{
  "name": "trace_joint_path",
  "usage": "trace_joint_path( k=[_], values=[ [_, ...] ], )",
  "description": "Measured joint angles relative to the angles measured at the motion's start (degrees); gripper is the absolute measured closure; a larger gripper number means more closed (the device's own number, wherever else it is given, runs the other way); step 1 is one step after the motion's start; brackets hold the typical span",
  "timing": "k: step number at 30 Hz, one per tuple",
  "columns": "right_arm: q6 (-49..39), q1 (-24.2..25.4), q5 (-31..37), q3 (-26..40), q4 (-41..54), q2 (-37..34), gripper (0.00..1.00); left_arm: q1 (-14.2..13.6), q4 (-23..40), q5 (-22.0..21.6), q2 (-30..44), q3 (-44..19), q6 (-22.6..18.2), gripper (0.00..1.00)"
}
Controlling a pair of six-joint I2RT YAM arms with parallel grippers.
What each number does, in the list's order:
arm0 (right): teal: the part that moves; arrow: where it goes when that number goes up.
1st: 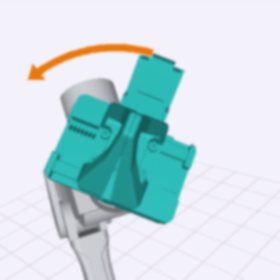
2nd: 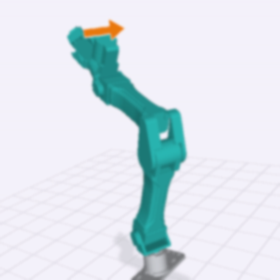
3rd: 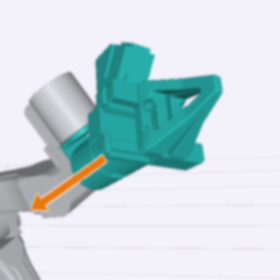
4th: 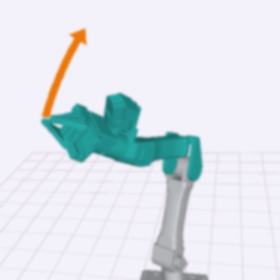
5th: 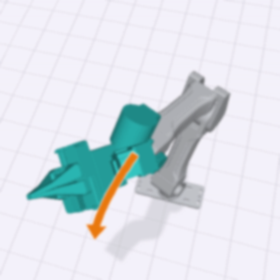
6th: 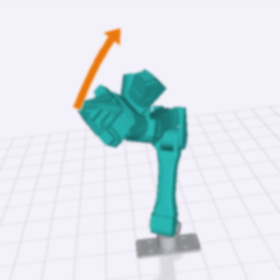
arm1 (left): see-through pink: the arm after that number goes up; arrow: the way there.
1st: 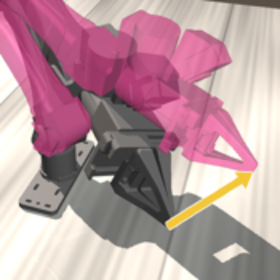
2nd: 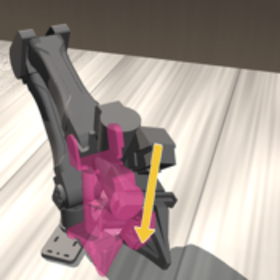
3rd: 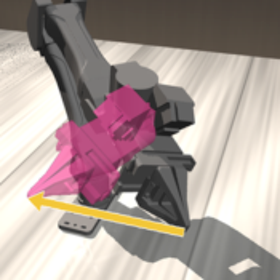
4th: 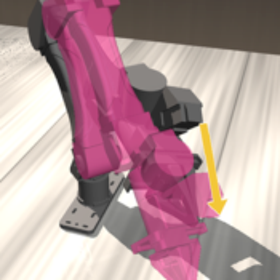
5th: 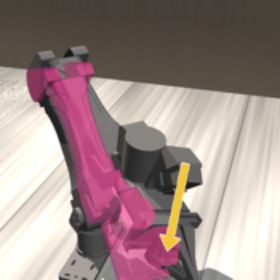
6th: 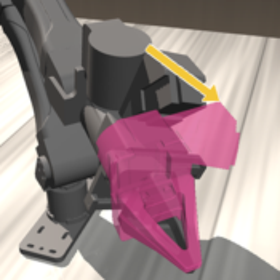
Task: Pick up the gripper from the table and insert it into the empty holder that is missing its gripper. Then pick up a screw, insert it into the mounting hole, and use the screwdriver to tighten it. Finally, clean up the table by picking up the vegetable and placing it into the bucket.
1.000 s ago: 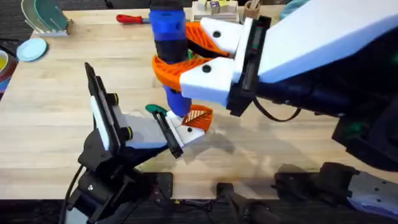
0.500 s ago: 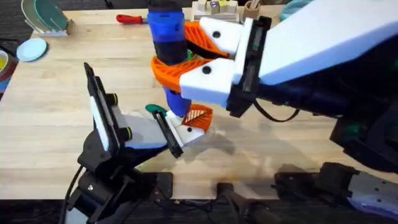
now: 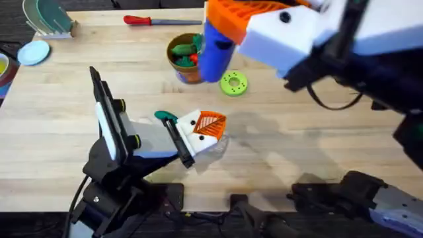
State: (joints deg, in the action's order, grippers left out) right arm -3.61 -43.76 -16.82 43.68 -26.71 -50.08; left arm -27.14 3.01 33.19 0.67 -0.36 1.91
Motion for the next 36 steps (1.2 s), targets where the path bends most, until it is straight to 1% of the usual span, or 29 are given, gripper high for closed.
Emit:
trace_joint_path(
  k=[4, 8, 11, 14, 19, 23, 27, 30, 35, 36],
  values=[
    [-9.11, 7.60, 0.36, 0.20, 10.46, -1.35, 0.878, 0.00, -0.02, 0.00, 0.00, 0.00, 0.00, 0.988],
    [-18.66, 15.65, 3.03, 1.83, 21.72, -4.98, 0.878, 0.00, 0.00, 0.02, 0.00, 0.00, 0.00, 0.988],
    [-27.00, 20.64, 7.62, 3.89, 27.76, -8.83, 0.878, 0.00, 0.00, 0.00, 0.00, 0.00, 0.00, 0.988],
    [-35.53, 23.53, 14.31, 5.14, 29.86, -13.20, 0.879, 0.00, -0.02, 0.00, 0.00, 0.00, 0.00, 0.988],
    [-48.54, 25.10, 26.54, 5.51, 31.22, -23.02, 0.879, 0.00, 0.00, 0.00, 0.00, 0.00, 0.00, 0.988],
    [-56.54, 25.15, 32.06, 5.51, 31.33, -30.98, 0.879, 0.00, 0.00, 0.00, 0.00, 0.00, 0.00, 0.988],
    [-60.99, 25.13, 34.12, 5.51, 31.45, -36.74, 0.879, 0.00, 0.00, 0.00, 0.00, 0.00, 0.00, 0.988],
    [-62.48, 25.13, 34.67, 5.53, 32.38, -39.43, 0.879, 0.00, 0.00, 0.00, 0.00, 0.00, 0.00, 0.988],
    [-64.00, 25.13, 34.31, 5.66, 38.05, -41.52, 0.877, 0.00, 0.00, 0.00, 0.00, 0.00, 0.00, 0.988],
    [-64.14, 25.13, 33.81, 5.66, 39.45, -41.53, 0.847, 0.00, 0.00, 0.00, 0.00, 0.00, 0.00, 0.988]
  ],
)
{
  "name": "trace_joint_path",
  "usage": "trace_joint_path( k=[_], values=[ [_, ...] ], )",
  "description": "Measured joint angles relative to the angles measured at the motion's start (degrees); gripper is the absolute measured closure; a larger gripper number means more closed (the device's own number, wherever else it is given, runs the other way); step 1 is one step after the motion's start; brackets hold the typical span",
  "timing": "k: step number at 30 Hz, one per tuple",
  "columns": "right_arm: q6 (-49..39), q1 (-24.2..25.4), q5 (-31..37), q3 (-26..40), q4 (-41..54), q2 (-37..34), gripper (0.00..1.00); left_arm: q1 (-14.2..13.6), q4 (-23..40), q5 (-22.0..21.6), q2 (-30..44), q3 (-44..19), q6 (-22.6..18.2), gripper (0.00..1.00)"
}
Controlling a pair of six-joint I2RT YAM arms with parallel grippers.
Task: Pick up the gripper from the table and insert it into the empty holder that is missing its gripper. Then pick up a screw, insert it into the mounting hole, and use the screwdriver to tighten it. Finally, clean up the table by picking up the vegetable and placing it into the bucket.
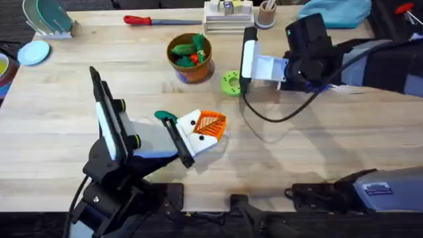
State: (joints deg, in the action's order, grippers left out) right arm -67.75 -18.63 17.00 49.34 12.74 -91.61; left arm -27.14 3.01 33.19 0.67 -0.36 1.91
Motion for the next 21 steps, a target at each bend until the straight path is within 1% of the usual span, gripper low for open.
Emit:
trace_joint_path(
  k=[1, 4, 6, 7, 8, 9, 10, 16, 21],
  values=[
    [-0.04, 0.00, -0.75, 0.02, 1.20, 0.00, 0.760, 0.00, 0.00, 0.00, 0.00, 0.00, 0.00, 0.988],
    [-0.18, -0.11, -1.91, 0.47, 3.69, 0.04, 0.636, 0.00, 0.00, 0.00, 0.00, 0.00, 0.00, 0.988],
    [-0.24, -0.11, -2.22, 1.13, 5.06, 0.09, 0.393, 0.00, -0.02, 0.00, 0.00, 0.00, 0.00, 0.988],
    [-0.24, -0.22, -2.21, 1.46, 5.43, 0.18, 0.233, 0.00, 0.00, 0.00, 0.00, 0.00, 0.00, 0.988],
    [-0.22, -0.30, -2.22, 1.87, 5.64, 0.39, 0.096, 0.00, 0.00, 0.00, 0.00, 0.00, 0.00, 0.988],
    [0.10, -0.37, -2.35, 2.22, 5.99, 0.66, 0.034, 0.00, 0.00, 0.00, 0.00, 0.00, 0.00, 0.988],
    [0.82, -0.48, -2.72, 2.29, 6.51, 0.88, 0.016, 0.00, -0.02, 0.00, 0.00, 0.00, 0.00, 0.988],
    [9.72, -0.66, -3.25, 2.27, 7.53, 1.61, 0.010, 0.00, 0.00, 0.00, 0.00, 0.00, 0.00, 0.988],
    [19.07, -0.70, -3.80, 2.25, 7.75, 5.63, 0.010, 0.00, -0.01, 0.00, 0.00, 0.00, 0.00, 0.988]
  ],
)
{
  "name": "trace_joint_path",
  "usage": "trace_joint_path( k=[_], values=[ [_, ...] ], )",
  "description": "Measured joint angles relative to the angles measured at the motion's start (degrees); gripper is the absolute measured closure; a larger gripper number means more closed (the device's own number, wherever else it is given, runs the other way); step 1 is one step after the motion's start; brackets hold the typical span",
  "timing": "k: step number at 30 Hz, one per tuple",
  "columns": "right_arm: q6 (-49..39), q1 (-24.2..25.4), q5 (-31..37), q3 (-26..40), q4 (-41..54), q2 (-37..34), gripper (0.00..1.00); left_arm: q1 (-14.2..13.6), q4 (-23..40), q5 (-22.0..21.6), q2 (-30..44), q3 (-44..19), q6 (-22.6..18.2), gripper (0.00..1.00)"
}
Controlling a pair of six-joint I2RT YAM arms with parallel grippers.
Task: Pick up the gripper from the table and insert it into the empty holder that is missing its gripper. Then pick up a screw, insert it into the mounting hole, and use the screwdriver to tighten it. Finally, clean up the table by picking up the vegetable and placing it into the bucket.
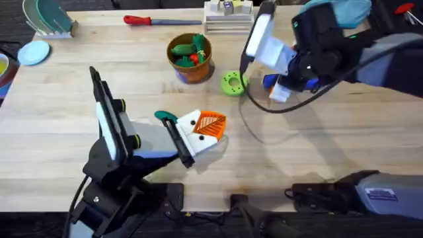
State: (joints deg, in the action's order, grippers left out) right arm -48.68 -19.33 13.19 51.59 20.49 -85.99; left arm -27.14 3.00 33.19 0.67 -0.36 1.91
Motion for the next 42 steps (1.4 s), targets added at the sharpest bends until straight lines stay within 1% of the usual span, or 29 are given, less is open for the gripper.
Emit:
trace_joint_path(
  k=[3, 4, 5, 6, 7, 8, 9, 10, 11, 17, 20, 22, 25, 27, 30, 34, 36, 38, 40, 42],
  values=[
    [5.68, 0.00, -0.20, 0.00, 0.01, 3.79, 0.010, 0.00, 0.01, 0.00, 0.00, 0.00, 0.00, 0.988],
    [7.61, 0.00, -0.23, 0.00, 0.02, 5.15, 0.010, 0.00, 0.00, 0.00, 0.00, 0.00, -0.10, 0.954],
    [9.46, 0.00, -0.37, 0.02, 0.00, 6.43, 0.009, 0.00, 0.01, 0.00, 0.00, 0.00, -0.15, 0.804],
    [11.35, 0.00, -0.44, 0.04, 0.02, 7.85, 0.010, 0.00, 0.01, 0.00, 0.00, 0.00, -0.17, 0.634],
    [12.87, 0.00, -0.45, 0.09, 0.07, 9.03, 0.010, 0.00, 0.01, 0.00, 0.00, 0.00, -0.17, 0.501],
    [14.29, 0.00, -0.54, 0.13, 0.09, 10.15, 0.010, 0.00, 0.01, -0.02, 0.00, 0.00, -0.19, 0.328],
    [15.78, 0.00, -0.59, 0.13, 0.07, 11.30, 0.008, 0.00, 0.01, 0.00, 0.00, 0.00, -0.17, 0.181],
    [17.18, 0.00, -0.61, 0.13, 0.11, 12.45, 0.009, 0.00, 0.01, -0.01, 0.00, 0.00, -0.04, 0.053],
    [18.52, 0.00, -0.63, 0.13, 0.11, 13.37, 0.010, 0.00, 0.01, 0.00, 0.00, 0.00, -0.13, 0.023],
    [26.59, 0.00, -1.03, 0.15, 0.71, 17.24, 0.009, 0.00, -0.53, -0.48, 0.00, 0.00, -0.11, 0.008],
    [28.90, 0.00, -2.56, 0.17, 1.83, 17.56, 0.009, 0.00, -0.34, -2.51, 0.00, -0.35, 0.80, 0.008],
    [29.71, 0.00, -4.06, 0.17, 2.37, 17.56, 0.010, 0.00, 4.35, -6.24, 0.00, -2.35, 3.29, 0.008],
    [30.59, -0.04, -6.35, 0.17, 2.34, 17.56, 0.010, 0.00, 15.20, -13.86, 0.02, -9.12, 7.05, 0.008],
    [30.93, -0.13, -7.93, 0.17, 2.21, 17.56, 0.010, 0.00, 22.89, -19.43, 0.54, -15.75, 8.59, 0.008],
    [31.17, -0.21, -9.58, 0.17, 1.75, 17.56, 0.009, 0.00, 32.20, -26.89, 3.48, -25.92, 9.81, 0.008],
    [31.42, -0.26, -10.50, 0.17, 0.93, 17.56, 0.010, 0.00, 43.56, -35.73, 11.03, -38.88, 11.29, 0.007],
    [31.57, -0.26, -10.73, 0.17, 0.65, 17.56, 0.009, 0.00, 49.76, -39.66, 16.03, -44.67, 12.76, 0.007],
    [31.59, -0.26, -10.92, 0.17, 0.44, 17.56, 0.010, 0.00, 57.38, -43.26, 21.80, -49.90, 14.59, 0.007],
    [31.62, -0.26, -11.09, 0.17, 0.32, 17.56, 0.010, 0.00, 63.32, -46.10, 28.08, -53.86, 16.45, 0.007],
    [31.64, -0.26, -11.15, 0.17, 0.31, 17.56, 0.009, 0.00, 64.86, -47.16, 33.64, -56.08, 17.67, 0.007]
  ],
)
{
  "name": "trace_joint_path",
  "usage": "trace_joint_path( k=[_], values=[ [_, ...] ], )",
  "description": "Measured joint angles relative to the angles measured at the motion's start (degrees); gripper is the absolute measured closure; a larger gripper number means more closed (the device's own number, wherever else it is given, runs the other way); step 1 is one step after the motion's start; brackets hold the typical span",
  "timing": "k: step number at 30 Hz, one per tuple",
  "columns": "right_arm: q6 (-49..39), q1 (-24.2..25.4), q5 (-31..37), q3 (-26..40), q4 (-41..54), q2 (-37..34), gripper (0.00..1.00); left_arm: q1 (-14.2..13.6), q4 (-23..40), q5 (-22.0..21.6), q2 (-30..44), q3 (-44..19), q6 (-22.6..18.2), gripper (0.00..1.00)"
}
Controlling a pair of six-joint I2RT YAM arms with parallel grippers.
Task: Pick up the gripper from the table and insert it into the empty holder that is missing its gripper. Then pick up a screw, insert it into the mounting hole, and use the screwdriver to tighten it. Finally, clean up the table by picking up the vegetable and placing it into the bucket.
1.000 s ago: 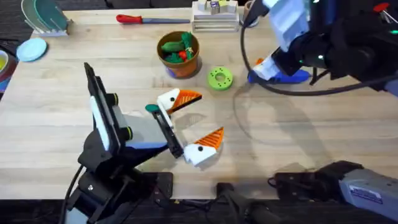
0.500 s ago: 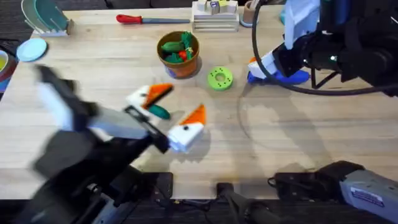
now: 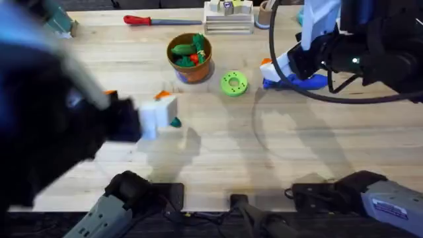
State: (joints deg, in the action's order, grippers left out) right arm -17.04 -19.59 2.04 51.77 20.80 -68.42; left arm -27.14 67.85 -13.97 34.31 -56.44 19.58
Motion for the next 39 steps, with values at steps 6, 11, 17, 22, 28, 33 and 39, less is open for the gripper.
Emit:
trace_joint_path(
  k=[6, 11, 17, 22, 28, 33, 39],
  values=[
    [0.13, 0.00, 0.00, 0.00, 0.00, 0.00, 0.009, 0.00, -2.70, 5.88, 12.89, -2.39, 2.47, 0.007],
    [0.13, 0.00, 0.00, 0.00, -0.02, 0.00, 0.008, 0.23, 1.36, 7.60, 20.51, -2.39, 11.34, 0.008],
    [0.13, 0.00, 0.00, 0.00, -0.02, 0.00, 0.008, 2.95, 4.48, 3.66, 28.62, -0.08, 36.41, 0.009],
    [0.15, 0.00, 0.00, 0.00, -0.02, 0.00, 0.009, 4.79, -1.35, 3.86, 36.44, 4.65, 47.27, 0.009],
    [0.13, 0.00, 0.00, 0.00, -0.02, 0.00, 0.007, 10.69, -5.23, 3.91, 43.35, 5.33, 50.33, 0.010],
    [0.14, 0.00, 0.00, 0.00, -0.02, 0.00, 0.009, 16.15, -9.13, 6.44, 47.42, 5.31, 49.01, 0.015],
    [0.15, 0.00, 0.00, 0.00, -0.02, 0.00, 0.009, 16.77, -14.67, 11.09, 51.08, 5.32, 45.83, 0.044]
  ],
)
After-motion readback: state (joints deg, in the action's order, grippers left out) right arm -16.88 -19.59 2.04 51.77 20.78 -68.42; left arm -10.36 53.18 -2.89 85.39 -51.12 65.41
